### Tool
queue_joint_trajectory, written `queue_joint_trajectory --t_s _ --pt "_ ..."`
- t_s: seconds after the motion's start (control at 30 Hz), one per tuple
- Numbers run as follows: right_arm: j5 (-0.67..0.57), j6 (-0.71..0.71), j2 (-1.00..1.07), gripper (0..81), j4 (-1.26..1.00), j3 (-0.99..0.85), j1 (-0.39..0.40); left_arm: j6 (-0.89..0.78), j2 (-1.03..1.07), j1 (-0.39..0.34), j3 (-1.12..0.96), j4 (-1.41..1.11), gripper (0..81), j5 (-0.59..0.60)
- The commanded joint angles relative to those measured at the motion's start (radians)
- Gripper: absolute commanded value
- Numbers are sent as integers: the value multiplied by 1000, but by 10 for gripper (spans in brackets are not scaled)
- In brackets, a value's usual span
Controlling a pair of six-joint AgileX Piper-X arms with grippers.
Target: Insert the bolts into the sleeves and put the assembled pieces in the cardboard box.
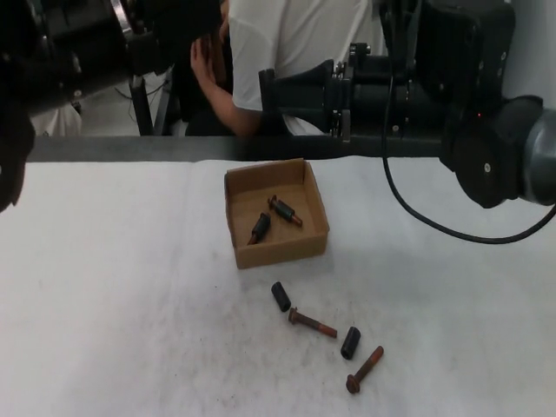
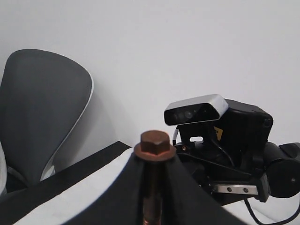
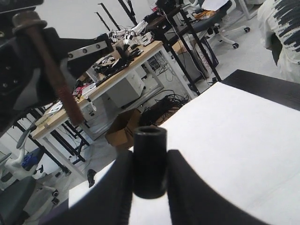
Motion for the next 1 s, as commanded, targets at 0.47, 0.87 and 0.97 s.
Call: queue_joint_trajectory --t_s 0.47,0.87,0.97 --pt "200 -352 -10 8 69 7 95 30 52 1 -2 -41 2 41" --pt "217 -382 -10 8 155 7 85 30 52 1 -2 -49 2 41" --pt "197 -335 -10 8 118 7 97 18 52 1 -2 -73 2 33"
